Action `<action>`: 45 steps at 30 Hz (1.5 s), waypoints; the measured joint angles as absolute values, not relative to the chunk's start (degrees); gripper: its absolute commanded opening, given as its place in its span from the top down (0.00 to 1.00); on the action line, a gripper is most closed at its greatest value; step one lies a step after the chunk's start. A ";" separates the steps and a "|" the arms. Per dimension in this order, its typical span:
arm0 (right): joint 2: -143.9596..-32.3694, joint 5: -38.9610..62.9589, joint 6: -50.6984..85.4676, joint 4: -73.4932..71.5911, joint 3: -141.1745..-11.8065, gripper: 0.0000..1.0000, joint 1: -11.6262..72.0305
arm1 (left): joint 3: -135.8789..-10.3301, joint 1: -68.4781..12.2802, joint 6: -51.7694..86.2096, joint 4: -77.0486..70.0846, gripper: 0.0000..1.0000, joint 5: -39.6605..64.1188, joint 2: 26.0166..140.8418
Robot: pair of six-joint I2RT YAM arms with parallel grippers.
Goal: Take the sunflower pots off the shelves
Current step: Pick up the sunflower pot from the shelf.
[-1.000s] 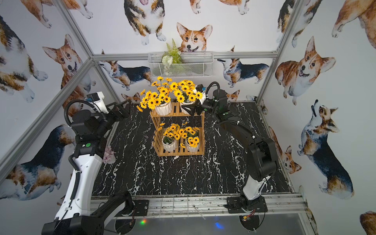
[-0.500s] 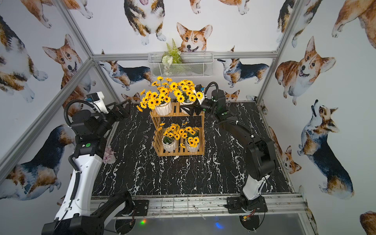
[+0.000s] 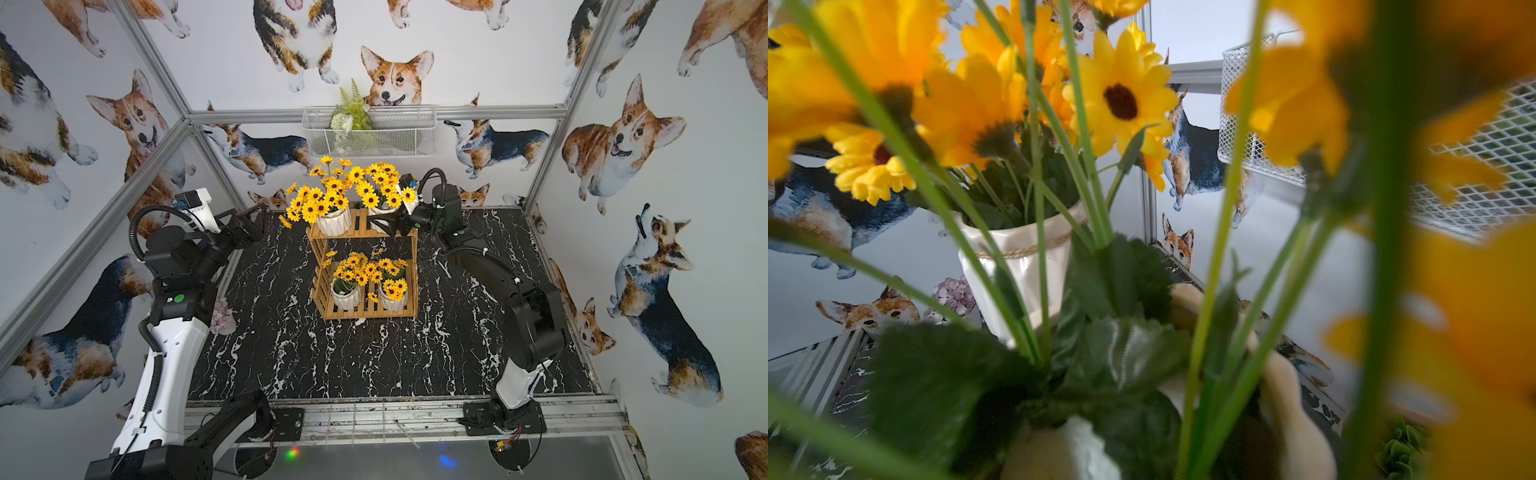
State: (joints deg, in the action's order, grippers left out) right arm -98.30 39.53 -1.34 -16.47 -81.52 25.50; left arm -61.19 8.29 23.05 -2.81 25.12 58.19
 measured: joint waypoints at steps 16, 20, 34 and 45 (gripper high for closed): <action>-96.44 39.31 -2.04 -15.57 -79.99 1.00 25.63 | -61.08 8.29 22.85 -2.81 0.00 24.95 57.21; -95.53 39.09 -2.44 -15.00 -79.46 1.00 25.82 | -61.08 8.29 22.87 -2.66 0.00 24.95 57.04; -90.89 38.22 -1.48 -15.14 -77.67 1.00 25.91 | -61.10 8.29 23.07 -2.15 0.00 25.15 55.37; -81.60 35.03 -3.09 -15.03 -71.85 1.00 28.42 | -60.23 8.29 23.57 -1.96 0.00 25.17 54.08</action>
State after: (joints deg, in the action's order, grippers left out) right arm -81.60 35.03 -3.09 -15.03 -71.85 28.42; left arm -60.23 8.29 23.57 -1.96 25.17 54.08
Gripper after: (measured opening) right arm 0.897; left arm 0.999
